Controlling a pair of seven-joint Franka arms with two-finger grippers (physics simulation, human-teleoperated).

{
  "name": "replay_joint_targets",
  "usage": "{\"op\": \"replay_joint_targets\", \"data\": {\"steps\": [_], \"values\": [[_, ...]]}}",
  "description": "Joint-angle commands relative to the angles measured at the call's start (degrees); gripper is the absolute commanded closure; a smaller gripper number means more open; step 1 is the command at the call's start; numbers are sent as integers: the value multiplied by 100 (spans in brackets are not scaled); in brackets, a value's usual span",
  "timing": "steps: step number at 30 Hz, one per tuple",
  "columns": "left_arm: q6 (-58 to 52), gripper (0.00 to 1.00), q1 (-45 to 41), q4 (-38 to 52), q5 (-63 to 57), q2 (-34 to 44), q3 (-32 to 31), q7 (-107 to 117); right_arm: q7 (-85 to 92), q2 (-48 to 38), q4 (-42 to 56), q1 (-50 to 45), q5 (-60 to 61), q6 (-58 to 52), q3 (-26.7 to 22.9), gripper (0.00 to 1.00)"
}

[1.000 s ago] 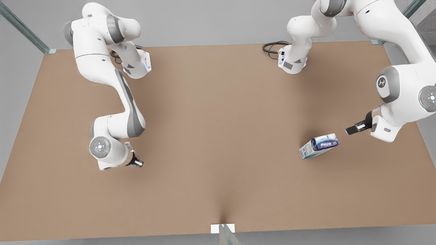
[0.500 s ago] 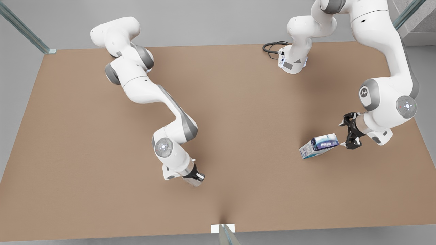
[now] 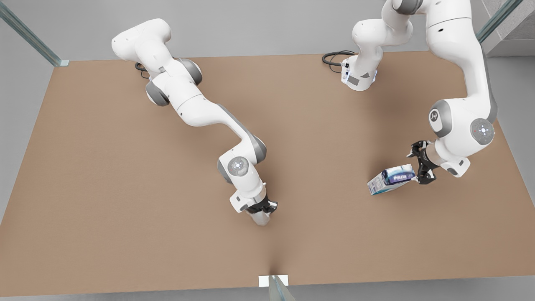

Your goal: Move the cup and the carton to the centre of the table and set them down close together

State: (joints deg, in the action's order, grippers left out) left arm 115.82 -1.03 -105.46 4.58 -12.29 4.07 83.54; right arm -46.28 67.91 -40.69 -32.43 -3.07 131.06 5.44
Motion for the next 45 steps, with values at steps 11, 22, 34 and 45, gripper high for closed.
{"op": "replay_joint_targets", "data": {"steps": [11,22,34,45], "values": [[266,0,-108,-53,-19,-142,-160,444,49,-6,-44,-510,-19,-1,-52,25],[503,0,-108,-36,-19,-388,-152,409,813,-3380,-3786,1186,16,-362,-34,0],[617,0,-90,-36,-54,-713,-134,391,3960,-5429,-3779,3533,131,-4264,-660,0],[591,40,-64,61,-159,-792,-108,312,3934,-5455,-3999,3850,60,-3710,282,0]]}}
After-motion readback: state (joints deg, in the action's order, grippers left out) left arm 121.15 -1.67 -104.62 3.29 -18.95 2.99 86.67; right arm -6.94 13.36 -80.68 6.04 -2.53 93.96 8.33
